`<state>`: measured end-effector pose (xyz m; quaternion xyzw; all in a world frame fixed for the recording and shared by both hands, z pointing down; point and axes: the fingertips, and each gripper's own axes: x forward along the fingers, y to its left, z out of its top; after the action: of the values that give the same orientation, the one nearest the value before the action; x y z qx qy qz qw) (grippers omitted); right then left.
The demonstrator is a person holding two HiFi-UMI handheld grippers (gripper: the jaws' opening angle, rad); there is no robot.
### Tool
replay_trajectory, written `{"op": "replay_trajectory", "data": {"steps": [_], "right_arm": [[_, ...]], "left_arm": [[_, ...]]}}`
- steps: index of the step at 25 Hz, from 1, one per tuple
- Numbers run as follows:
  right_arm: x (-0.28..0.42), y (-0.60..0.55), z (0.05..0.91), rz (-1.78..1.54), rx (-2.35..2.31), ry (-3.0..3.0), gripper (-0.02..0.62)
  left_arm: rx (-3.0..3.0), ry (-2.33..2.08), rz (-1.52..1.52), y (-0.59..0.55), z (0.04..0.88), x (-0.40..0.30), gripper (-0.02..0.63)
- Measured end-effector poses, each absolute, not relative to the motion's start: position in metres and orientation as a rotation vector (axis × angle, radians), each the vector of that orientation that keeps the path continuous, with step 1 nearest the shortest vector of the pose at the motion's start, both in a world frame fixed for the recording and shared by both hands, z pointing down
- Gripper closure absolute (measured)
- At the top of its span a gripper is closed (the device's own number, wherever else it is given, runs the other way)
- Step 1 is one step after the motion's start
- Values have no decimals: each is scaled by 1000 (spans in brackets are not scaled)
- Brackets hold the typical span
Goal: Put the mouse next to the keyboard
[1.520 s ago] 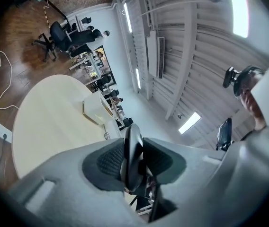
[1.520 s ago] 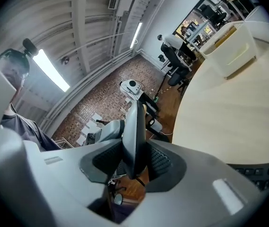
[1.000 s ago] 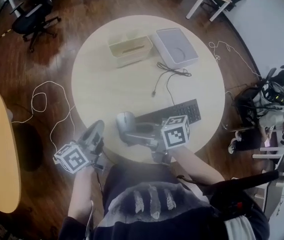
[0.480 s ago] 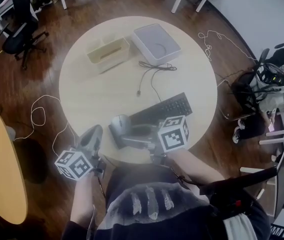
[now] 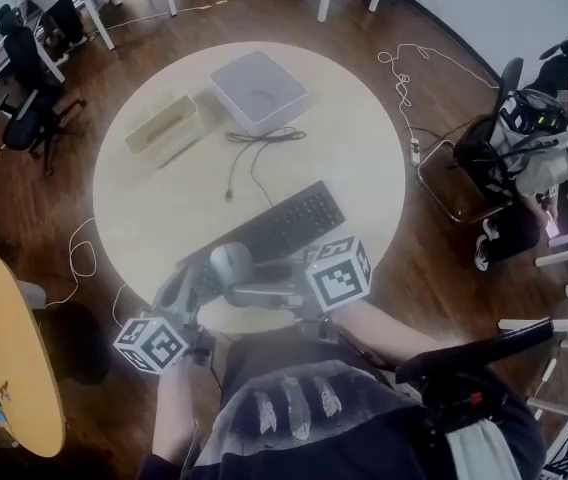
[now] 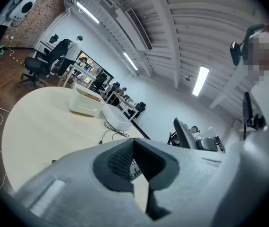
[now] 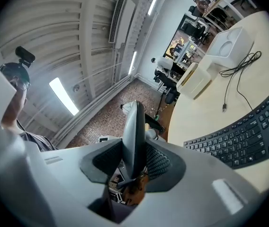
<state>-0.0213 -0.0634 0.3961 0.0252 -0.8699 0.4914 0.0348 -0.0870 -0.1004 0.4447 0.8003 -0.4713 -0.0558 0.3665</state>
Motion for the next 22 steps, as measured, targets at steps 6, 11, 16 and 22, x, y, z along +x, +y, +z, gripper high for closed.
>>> {"op": "replay_trajectory", "data": {"steps": [6,11,16,22], "right_arm": [[37,-59,396,1537,56,-2707,453],[73,-65,402,1575,85,-2700,453],[92,-68,402,1636,91,-2696,453],[95,-73,395,1650,126,-2713,453]], "left_arm": [[2097,-1236,-78,-90,436,-21,607],[2102,-1282,39,-68,439,10,607],[2102,-1342,180,-47,442,17,607],[2184,-1344,283,-57,435,14,607]]}}
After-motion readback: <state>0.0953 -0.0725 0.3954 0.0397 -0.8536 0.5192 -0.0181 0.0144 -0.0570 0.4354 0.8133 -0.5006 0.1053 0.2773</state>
